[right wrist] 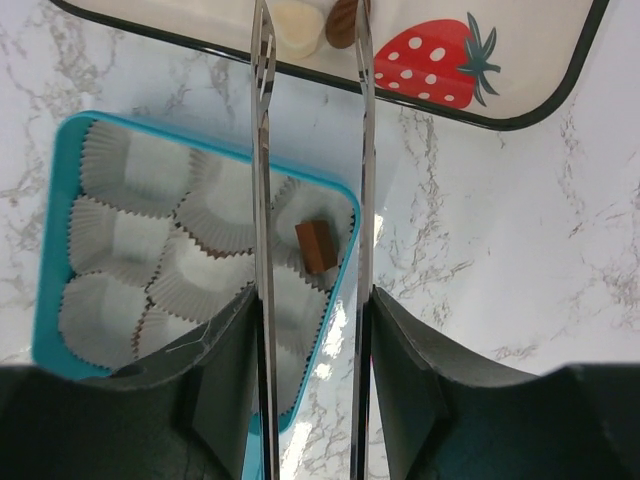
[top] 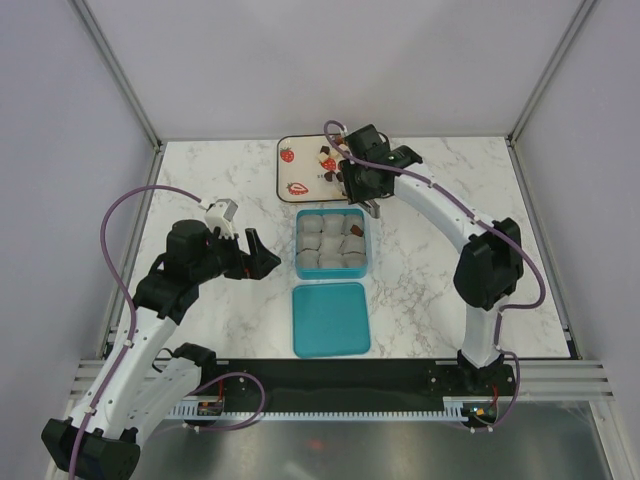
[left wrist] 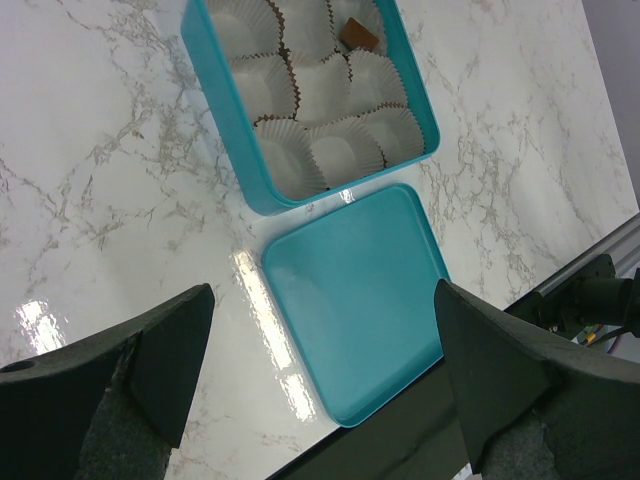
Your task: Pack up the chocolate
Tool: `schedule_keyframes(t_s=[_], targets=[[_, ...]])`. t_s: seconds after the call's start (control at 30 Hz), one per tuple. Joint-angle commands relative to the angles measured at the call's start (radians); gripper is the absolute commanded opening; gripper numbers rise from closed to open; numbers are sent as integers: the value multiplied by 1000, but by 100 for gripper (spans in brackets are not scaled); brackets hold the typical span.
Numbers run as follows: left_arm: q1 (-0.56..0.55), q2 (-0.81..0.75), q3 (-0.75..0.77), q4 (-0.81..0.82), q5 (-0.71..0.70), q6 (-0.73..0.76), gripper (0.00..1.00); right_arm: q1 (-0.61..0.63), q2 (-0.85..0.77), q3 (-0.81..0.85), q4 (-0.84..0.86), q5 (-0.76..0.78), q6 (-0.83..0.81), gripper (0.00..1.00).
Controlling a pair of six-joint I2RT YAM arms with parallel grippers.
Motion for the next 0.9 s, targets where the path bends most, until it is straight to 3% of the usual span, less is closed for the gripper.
schedule_keyframes(t_s=[0.0, 0.43, 0.87], targets=[[-3, -11, 2, 7, -8, 29, 99, -21, 50, 54, -2, 46, -32, 54], [-2, -8, 2, 8, -10, 31, 99, -61, 166, 58, 18, -15, -38, 58], [-2, -5, 0, 8, -10, 29, 99, -93, 162, 95, 20, -29, -32, 57]])
